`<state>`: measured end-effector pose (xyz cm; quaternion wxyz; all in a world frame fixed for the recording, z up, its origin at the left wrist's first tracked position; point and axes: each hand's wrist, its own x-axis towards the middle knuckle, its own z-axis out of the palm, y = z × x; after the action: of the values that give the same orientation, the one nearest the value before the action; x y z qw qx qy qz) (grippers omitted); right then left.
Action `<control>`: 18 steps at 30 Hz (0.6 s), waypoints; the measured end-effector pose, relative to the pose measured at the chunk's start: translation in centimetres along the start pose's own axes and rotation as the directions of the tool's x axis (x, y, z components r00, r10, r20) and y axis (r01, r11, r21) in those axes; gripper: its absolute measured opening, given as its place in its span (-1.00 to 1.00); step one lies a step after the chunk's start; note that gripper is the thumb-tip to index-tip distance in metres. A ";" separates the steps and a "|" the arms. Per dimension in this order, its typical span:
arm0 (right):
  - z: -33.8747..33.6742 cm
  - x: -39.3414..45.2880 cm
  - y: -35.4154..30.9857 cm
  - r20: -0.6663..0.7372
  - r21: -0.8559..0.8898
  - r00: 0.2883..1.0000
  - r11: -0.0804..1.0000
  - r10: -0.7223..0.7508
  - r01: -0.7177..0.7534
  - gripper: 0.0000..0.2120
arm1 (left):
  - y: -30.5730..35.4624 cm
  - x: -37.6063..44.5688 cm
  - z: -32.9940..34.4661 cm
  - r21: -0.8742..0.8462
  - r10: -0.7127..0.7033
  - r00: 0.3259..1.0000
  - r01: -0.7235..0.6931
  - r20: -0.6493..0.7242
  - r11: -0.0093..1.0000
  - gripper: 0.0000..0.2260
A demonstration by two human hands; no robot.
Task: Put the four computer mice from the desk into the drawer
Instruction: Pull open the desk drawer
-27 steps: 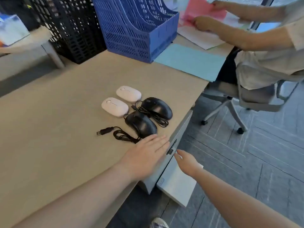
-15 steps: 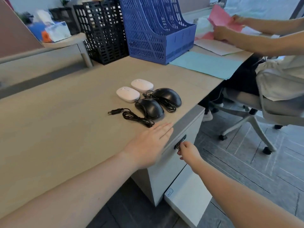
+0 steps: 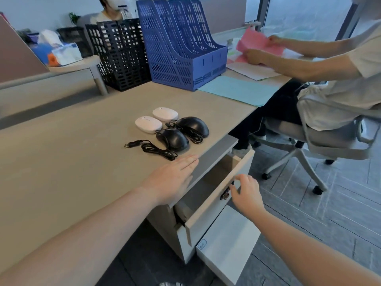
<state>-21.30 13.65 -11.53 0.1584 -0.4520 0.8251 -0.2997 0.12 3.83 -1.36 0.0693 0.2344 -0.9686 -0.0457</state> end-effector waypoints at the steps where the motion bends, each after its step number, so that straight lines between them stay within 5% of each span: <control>1: -0.3 0.0 -0.3 -0.053 -0.048 0.994 0.995 -0.095 0.092 -0.75 | 0.0 0.0 -0.1 -0.001 -0.008 1.000 0.008 0.006 1.000 -0.54; 4: -0.9 0.5 -0.6 -0.018 -0.168 0.969 0.956 -0.247 0.241 -0.62 | 0.2 -0.2 -0.3 0.013 -0.029 0.999 0.029 0.039 1.000 -0.51; 9: -1.7 2.1 -1.2 0.373 -0.332 0.876 0.838 -0.304 0.432 -0.62 | 0.7 -0.3 -0.7 0.018 -0.060 0.994 0.059 0.090 0.998 -0.49; 18: -5.8 -0.7 -0.5 0.389 -0.420 0.891 0.816 -0.233 0.397 -0.62 | 2.3 -0.8 -1.1 0.000 -0.212 0.969 0.214 0.129 0.977 -0.45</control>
<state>-23.66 16.04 -6.72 0.1180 -0.6515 0.7490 -0.0262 0.00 6.20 -0.05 0.0032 0.3332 -0.9399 -0.0744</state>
